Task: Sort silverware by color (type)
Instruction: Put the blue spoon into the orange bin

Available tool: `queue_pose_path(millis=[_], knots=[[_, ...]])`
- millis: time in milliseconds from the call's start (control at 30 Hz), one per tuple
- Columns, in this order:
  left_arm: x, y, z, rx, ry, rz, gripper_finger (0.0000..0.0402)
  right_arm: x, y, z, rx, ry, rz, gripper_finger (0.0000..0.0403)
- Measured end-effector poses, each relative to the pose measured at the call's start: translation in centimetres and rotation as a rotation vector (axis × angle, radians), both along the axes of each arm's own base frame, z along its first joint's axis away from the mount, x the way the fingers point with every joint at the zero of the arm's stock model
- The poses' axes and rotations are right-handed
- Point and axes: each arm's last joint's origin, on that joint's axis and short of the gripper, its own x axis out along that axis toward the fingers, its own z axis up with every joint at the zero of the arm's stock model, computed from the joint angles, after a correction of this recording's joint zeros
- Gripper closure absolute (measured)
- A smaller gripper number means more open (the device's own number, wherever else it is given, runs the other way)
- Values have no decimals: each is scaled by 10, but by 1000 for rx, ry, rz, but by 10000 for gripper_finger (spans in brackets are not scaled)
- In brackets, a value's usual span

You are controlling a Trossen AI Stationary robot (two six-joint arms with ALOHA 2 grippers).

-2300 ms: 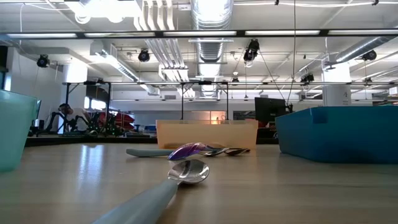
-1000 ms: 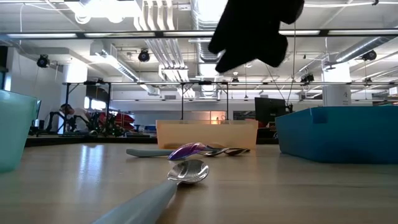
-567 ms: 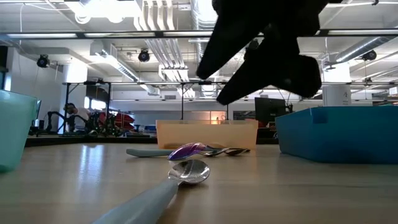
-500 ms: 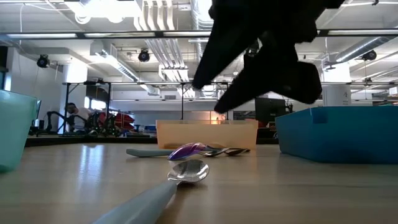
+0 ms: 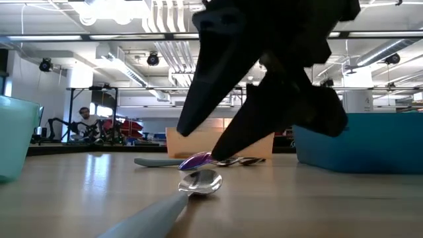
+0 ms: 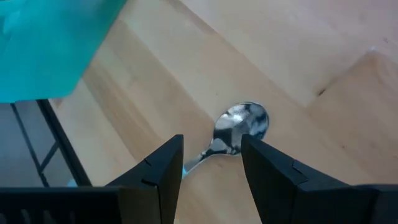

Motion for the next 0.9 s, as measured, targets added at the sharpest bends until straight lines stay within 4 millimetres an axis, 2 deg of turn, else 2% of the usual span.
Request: queue_pose_path(millis=[167,333,500,767,900], knots=[[-3,-2,0,1,0,-11,240,-3,6,4,0,11,-13,250],[-3,-2,0,1,0,-15,240,-10,24,3,43,-7,-55,250],[-5,-3,0,14,-18,-33,240,-8,37,7,39,-125,-59,250],[-6,-4,0,16,-24,-27,240,-5,28,6,-60,-129,-62,250],[-6,-4,0,17,-24,-25,240,-2,22,-3,-82,-111,-53,250]])
